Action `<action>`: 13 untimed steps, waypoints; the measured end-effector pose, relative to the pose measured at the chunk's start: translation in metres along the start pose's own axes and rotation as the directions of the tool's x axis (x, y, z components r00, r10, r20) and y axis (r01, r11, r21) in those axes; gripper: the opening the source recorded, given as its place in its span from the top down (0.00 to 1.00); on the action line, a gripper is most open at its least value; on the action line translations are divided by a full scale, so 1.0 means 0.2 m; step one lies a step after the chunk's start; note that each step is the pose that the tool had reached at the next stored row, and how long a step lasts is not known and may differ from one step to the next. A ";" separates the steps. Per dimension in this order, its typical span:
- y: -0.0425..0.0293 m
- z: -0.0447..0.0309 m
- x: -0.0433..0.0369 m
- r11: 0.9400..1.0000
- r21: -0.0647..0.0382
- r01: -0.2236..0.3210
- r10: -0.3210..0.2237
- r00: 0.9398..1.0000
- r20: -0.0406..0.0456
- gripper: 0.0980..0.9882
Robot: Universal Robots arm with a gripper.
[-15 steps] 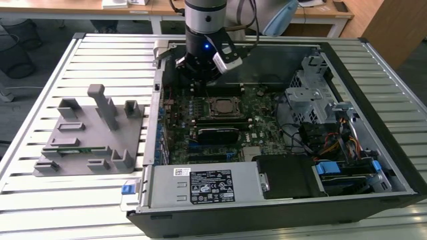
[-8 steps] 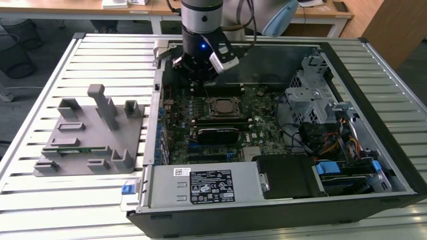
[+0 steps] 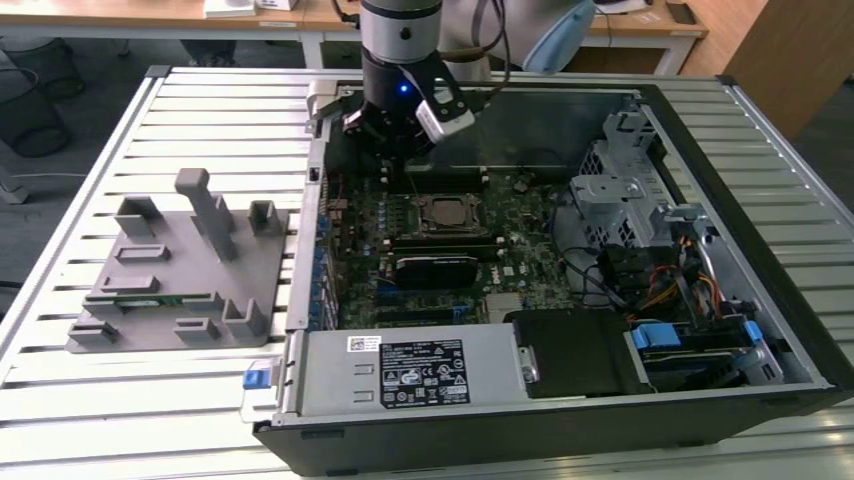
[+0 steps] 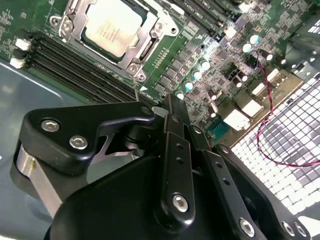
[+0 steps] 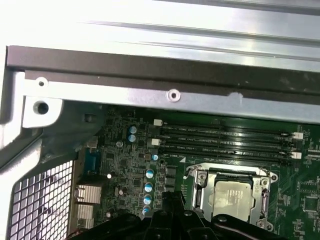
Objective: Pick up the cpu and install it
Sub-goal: 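Install the first cpu locking lever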
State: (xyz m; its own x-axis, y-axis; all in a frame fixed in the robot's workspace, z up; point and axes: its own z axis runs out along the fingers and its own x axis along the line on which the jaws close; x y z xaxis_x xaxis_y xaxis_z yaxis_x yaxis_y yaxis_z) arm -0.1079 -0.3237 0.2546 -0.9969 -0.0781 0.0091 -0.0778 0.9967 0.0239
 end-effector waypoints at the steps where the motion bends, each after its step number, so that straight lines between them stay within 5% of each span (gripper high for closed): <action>1: 0.007 0.000 -0.001 1.000 0.000 0.000 0.000 1.000 0.000 0.99; 13: 0.053 0.001 -0.004 1.000 0.000 0.000 0.000 1.000 0.002 0.99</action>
State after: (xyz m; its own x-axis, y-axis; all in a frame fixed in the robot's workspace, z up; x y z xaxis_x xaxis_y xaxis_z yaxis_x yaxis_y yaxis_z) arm -0.1079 -0.3131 0.2546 -0.9969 -0.0780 0.0074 -0.0779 0.9967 0.0238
